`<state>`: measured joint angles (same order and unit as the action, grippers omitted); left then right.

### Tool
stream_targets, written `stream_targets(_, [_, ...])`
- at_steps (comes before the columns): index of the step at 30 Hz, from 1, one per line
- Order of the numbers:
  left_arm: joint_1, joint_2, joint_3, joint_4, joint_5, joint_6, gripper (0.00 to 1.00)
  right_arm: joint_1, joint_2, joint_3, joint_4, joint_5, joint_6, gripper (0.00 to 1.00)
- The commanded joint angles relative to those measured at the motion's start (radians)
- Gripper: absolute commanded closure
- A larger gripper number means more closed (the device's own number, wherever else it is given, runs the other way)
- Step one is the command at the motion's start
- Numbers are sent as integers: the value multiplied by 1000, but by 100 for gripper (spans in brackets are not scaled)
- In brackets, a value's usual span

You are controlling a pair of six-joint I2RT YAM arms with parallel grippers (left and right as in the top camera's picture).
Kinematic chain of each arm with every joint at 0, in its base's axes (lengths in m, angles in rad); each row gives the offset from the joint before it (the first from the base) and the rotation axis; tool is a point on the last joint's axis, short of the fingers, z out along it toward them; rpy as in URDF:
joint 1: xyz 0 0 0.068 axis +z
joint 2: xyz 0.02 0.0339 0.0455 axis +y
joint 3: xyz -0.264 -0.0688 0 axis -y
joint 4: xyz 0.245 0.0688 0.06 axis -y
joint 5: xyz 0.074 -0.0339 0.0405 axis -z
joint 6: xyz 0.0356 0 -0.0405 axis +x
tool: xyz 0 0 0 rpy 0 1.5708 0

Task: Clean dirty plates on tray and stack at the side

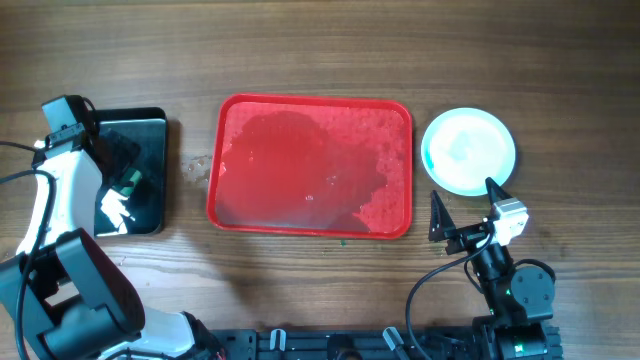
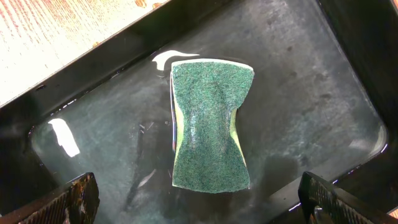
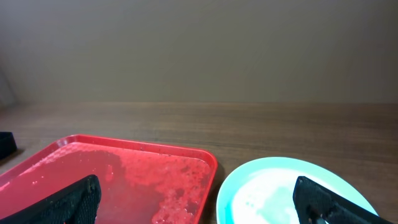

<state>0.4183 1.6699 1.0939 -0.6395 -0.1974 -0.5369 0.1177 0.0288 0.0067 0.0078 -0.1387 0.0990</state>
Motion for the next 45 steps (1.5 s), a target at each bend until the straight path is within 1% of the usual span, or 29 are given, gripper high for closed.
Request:
stream_targets(1, [5, 1, -3, 0, -10, -3, 0, -5, 7, -2, 3, -18, -20, 0])
stream_targets(8, [5, -2, -3, -1, -10, -2, 0, -5, 7, -1, 3, -18, -21, 0])
stream_targets(11, [2, -97, -4, -9, -7, -3, 0, -5, 7, -2, 3, -18, -21, 0])
stream_targets(13, [-11, -198, -4, -72, 72, -1, 0, -5, 7, -2, 3, -18, -20, 0])
stream_targets(14, [-16, -275, -13, -83, 74, 8, 0, -5, 7, -1, 3, -18, -21, 0])
stream_targets(16, [-28, -460, -63, -44, 101, 5, 0, -5, 7, -2, 3, -18, -20, 0])
stream_targets(19, [-67, -755, -206, 48, 100, 9, 0, -5, 7, -2, 3, -18, -21, 0])
stream_targets(20, [-89, -867, -275, 105, 99, 19, 0, -5, 7, -1, 3, -18, -20, 0])
stream_targets(22, [-125, -995, -361, 171, 99, 68, 0, -5, 7, -2, 3, -18, -20, 0])
stream_targets(23, [-163, -1098, -433, 221, 99, 122, 0, -5, 7, -2, 3, -18, -21, 0])
stream_targets(25, [-228, -1238, -549, 294, 100, 221, 0, -5, 7, -2, 3, -18, -21, 0])
stream_targets(26, [-254, -1295, -605, 338, 100, 250, 0, -5, 7, -2, 3, -18, -20, 0])
stream_targets(30, [-293, -1407, -760, 493, 105, 257, 0, -5, 7, -2, 3, -18, -21, 0])
stream_targets(32, [-294, -1472, -872, 606, 167, 318, 0, -5, 7, -2, 3, -18, -21, 0])
stream_targets(35, [-294, -1529, -951, 629, 180, 334, 0, -5, 7, -1, 3, -18, -21, 0])
stream_targets(36, [-294, -1547, -967, 629, 197, 366, 0, -5, 7, -1, 3, -18, -21, 0])
stream_targets(38, [-294, -1595, -991, 630, 293, 533, 0, -5, 7, -2, 3, -18, -21, 0])
stream_targets(39, [-311, -1626, -1001, 629, 320, 675, 0, -5, 7, -2, 3, -18, -20, 0])
stream_targets(40, [-319, -1632, -1006, 629, 320, 709, 0, -5, 7, -1, 3, -18, -20, 0])
stream_targets(42, [-332, -1644, -1014, 623, 319, 741, 0, -5, 7, -2, 3, -18, -21, 0])
stream_targets(45, [-333, -1666, -1041, 621, 312, 743, 0, -5, 7, -2, 3, -18, -20, 0])
